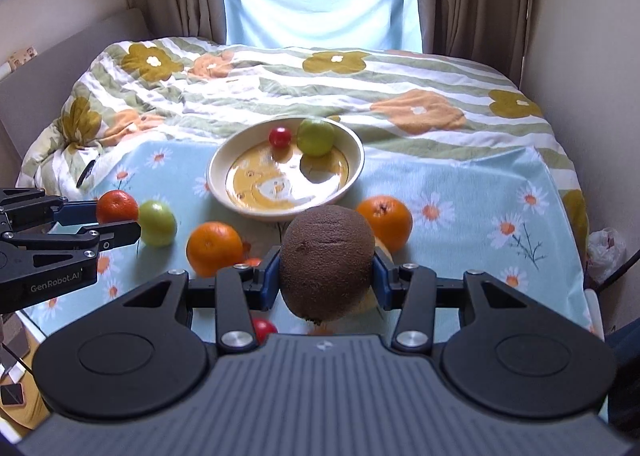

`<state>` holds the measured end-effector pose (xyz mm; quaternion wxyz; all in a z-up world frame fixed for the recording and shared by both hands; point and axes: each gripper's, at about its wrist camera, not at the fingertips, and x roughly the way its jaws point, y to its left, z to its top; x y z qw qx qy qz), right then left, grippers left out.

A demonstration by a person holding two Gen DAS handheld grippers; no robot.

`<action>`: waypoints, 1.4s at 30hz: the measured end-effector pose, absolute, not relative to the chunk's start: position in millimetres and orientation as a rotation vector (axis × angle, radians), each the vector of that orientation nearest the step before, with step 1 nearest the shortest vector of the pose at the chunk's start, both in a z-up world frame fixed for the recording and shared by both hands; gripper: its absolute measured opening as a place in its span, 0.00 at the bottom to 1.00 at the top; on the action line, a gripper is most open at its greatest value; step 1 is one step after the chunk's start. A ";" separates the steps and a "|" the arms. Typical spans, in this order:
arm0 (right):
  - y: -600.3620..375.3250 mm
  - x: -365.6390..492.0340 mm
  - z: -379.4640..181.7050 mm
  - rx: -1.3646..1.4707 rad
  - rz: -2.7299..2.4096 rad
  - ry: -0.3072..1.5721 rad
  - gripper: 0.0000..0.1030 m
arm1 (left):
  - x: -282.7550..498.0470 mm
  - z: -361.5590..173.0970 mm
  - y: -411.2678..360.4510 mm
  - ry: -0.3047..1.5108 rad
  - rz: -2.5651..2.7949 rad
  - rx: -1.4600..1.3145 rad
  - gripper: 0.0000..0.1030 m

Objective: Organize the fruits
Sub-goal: 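Grasp the brown kiwi with the right tool while the left tool grasps a tangerine, then place the tangerine in the bowl with the left tool while the right tool lowers the kiwi in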

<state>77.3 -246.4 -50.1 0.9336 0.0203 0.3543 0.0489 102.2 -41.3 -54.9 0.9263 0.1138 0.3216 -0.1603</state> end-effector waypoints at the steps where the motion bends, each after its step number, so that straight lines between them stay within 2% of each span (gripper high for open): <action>1: -246.5 81.0 -46.5 0.042 0.099 0.719 0.59 | 106.6 -52.3 -41.1 0.653 -0.327 0.236 0.38; 15: -241.0 164.5 -27.6 0.071 0.054 0.706 0.59 | 203.1 -39.8 -44.3 0.652 -0.382 0.282 0.38; 32: -237.1 254.8 -55.1 0.125 -0.050 0.778 0.59 | 310.0 -99.0 -70.5 0.785 -0.498 0.395 0.38; 42: -235.1 273.0 -67.1 0.130 -0.082 0.806 0.59 | 327.9 -124.3 -80.8 0.832 -0.545 0.414 0.39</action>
